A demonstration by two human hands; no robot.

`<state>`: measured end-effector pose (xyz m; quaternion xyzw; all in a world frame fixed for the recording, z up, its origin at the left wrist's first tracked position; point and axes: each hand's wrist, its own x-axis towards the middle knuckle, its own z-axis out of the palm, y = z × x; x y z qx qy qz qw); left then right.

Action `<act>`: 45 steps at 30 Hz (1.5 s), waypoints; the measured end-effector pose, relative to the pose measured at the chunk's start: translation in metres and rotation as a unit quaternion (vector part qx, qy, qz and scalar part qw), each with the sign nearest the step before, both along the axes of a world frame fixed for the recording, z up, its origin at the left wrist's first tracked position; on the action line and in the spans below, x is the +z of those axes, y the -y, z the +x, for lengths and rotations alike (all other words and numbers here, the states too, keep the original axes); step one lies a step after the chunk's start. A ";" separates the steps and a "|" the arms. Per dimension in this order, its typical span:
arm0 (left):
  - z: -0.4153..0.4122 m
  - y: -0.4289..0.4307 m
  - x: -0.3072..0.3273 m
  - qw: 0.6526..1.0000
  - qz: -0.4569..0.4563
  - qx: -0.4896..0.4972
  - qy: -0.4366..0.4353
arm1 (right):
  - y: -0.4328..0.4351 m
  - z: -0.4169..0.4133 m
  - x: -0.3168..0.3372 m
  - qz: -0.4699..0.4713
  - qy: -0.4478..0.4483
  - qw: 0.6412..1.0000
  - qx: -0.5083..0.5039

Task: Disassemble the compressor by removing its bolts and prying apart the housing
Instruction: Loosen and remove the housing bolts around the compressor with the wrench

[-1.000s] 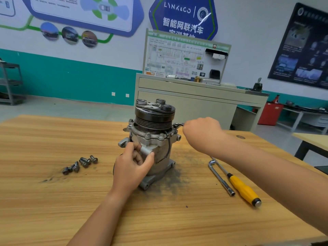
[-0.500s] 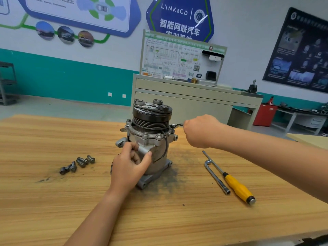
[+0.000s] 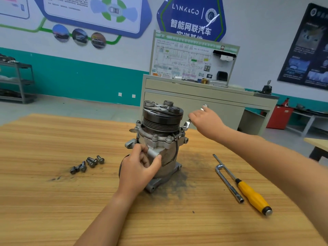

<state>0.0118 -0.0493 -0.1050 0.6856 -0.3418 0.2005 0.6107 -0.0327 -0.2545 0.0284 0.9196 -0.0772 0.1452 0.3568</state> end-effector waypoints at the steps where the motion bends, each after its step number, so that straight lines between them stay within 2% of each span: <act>1: 0.000 0.000 0.000 1.000 0.001 0.001 0.001 | 0.004 0.005 -0.005 -0.002 0.045 0.997 0.062; 3: 0.000 -0.001 0.001 1.000 0.006 0.004 0.006 | 0.006 0.013 -0.010 0.019 0.108 0.982 0.155; 5: 0.000 -0.001 0.001 1.000 0.007 0.010 0.007 | 0.009 0.019 -0.011 0.050 0.103 0.978 0.175; 7: 0.000 -0.001 0.000 1.000 0.009 0.015 0.009 | 0.010 0.019 -0.012 0.075 0.096 0.980 0.157; 9: 0.000 -0.001 0.000 1.000 0.013 0.017 0.012 | 0.012 0.014 -0.013 0.143 0.148 0.971 0.123; 12: -0.001 -0.001 0.000 1.000 0.013 0.013 0.010 | 0.002 -0.001 -0.011 0.286 0.264 0.918 0.070; 14: -0.001 -0.001 0.000 1.000 0.010 0.015 0.014 | -0.006 -0.018 -0.010 0.338 0.268 0.901 0.054; 15: -0.001 0.000 0.001 1.000 0.010 0.016 0.016 | -0.009 -0.028 -0.010 0.339 0.250 0.906 0.037; 18: -0.001 -0.001 0.001 1.000 0.009 0.020 0.013 | -0.024 -0.057 -0.009 0.266 0.145 0.952 -0.049; 20: -0.001 -0.001 0.001 1.000 0.007 0.015 0.007 | -0.036 -0.068 -0.007 0.232 0.080 0.965 -0.095; 26: -0.002 -0.001 0.001 1.000 -0.005 0.013 0.006 | -0.059 -0.067 0.006 0.188 -0.022 0.973 -0.133; 33: -0.002 0.000 0.000 1.000 -0.006 0.014 -0.005 | -0.083 -0.056 0.020 -0.013 -0.130 0.983 -0.132; 35: -0.002 0.000 0.000 1.000 -0.009 0.010 -0.006 | -0.079 -0.057 0.022 -0.041 -0.142 0.981 -0.124; 39: -0.001 0.000 -0.001 1.000 -0.010 0.000 -0.005 | -0.070 -0.058 0.022 -0.008 -0.135 0.983 -0.126; 45: -0.001 0.001 -0.002 1.000 -0.010 -0.001 -0.007 | -0.065 -0.055 0.019 -0.006 -0.117 0.986 -0.117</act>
